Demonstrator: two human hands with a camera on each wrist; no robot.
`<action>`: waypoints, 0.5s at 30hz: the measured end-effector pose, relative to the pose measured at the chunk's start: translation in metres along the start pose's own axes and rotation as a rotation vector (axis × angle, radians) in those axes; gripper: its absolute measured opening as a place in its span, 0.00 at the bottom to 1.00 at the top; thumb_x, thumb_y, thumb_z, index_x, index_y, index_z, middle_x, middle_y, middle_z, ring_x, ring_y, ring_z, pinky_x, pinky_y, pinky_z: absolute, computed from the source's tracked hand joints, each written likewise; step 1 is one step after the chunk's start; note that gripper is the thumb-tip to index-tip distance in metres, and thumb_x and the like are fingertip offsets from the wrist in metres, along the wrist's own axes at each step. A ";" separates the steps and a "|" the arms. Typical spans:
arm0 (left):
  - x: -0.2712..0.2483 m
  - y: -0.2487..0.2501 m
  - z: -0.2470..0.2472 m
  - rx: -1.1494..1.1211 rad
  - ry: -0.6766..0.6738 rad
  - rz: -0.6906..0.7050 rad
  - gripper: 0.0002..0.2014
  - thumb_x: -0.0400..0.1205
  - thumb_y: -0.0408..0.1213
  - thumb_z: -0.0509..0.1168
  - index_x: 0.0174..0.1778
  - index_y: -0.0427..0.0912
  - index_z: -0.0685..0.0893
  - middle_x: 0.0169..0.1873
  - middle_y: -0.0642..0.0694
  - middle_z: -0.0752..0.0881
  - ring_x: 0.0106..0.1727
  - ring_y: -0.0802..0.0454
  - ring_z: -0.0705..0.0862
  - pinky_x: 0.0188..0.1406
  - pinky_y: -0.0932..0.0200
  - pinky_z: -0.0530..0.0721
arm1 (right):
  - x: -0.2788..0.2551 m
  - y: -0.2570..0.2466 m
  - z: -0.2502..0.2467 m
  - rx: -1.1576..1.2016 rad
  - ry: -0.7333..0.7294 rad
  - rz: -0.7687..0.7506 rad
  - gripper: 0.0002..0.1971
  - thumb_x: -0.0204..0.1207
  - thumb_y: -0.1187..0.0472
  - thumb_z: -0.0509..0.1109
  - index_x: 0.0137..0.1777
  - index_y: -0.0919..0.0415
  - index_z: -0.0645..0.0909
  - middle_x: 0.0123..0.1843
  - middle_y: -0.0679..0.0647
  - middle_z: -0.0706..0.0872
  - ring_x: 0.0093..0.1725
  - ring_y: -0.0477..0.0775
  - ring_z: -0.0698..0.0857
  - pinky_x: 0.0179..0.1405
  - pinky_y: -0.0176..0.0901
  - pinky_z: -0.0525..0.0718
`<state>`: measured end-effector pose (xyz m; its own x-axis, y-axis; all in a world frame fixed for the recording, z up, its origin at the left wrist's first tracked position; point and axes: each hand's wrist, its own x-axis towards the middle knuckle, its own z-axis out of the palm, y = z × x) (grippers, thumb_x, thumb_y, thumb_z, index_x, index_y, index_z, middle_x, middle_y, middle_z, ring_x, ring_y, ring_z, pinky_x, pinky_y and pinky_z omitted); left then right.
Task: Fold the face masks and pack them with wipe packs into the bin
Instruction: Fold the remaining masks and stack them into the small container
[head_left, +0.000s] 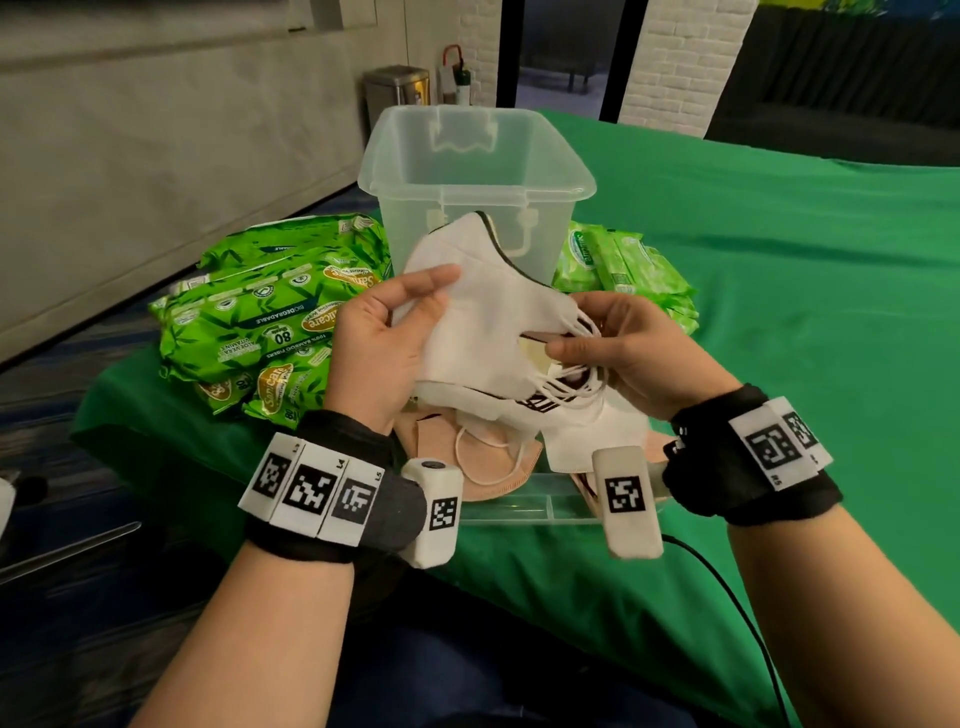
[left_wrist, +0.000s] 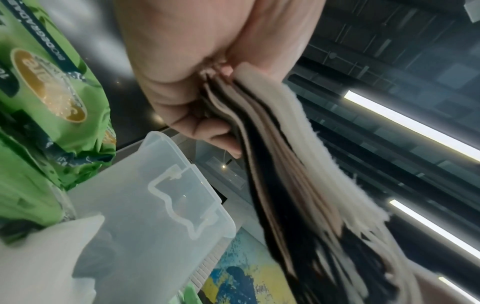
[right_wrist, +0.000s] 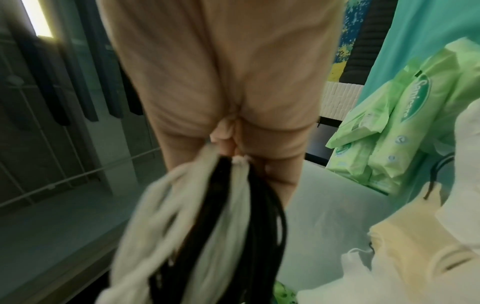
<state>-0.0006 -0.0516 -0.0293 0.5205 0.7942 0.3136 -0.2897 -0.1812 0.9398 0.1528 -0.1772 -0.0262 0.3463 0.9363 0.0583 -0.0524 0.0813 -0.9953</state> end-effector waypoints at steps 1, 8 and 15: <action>0.000 -0.001 0.000 0.007 0.007 0.007 0.14 0.78 0.23 0.66 0.44 0.49 0.86 0.40 0.62 0.89 0.46 0.66 0.85 0.50 0.67 0.82 | 0.000 0.000 0.000 -0.001 0.027 -0.010 0.16 0.62 0.76 0.75 0.51 0.67 0.82 0.40 0.56 0.90 0.34 0.51 0.87 0.38 0.42 0.88; 0.000 0.001 -0.005 0.027 0.034 0.042 0.15 0.70 0.23 0.74 0.40 0.49 0.85 0.40 0.60 0.87 0.42 0.71 0.84 0.44 0.70 0.82 | -0.004 -0.007 0.007 -0.198 0.067 -0.013 0.20 0.63 0.83 0.72 0.47 0.59 0.81 0.39 0.60 0.88 0.35 0.57 0.84 0.41 0.47 0.86; -0.001 0.002 -0.013 0.057 0.028 0.069 0.15 0.69 0.24 0.75 0.39 0.50 0.85 0.33 0.65 0.88 0.42 0.69 0.84 0.55 0.62 0.83 | -0.011 -0.013 0.013 -0.294 0.062 -0.015 0.24 0.61 0.82 0.74 0.49 0.54 0.80 0.40 0.60 0.87 0.35 0.56 0.84 0.42 0.48 0.85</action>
<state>-0.0122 -0.0450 -0.0297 0.4785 0.7943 0.3744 -0.2774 -0.2678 0.9227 0.1375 -0.1842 -0.0125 0.4017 0.9125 0.0769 0.2232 -0.0161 -0.9747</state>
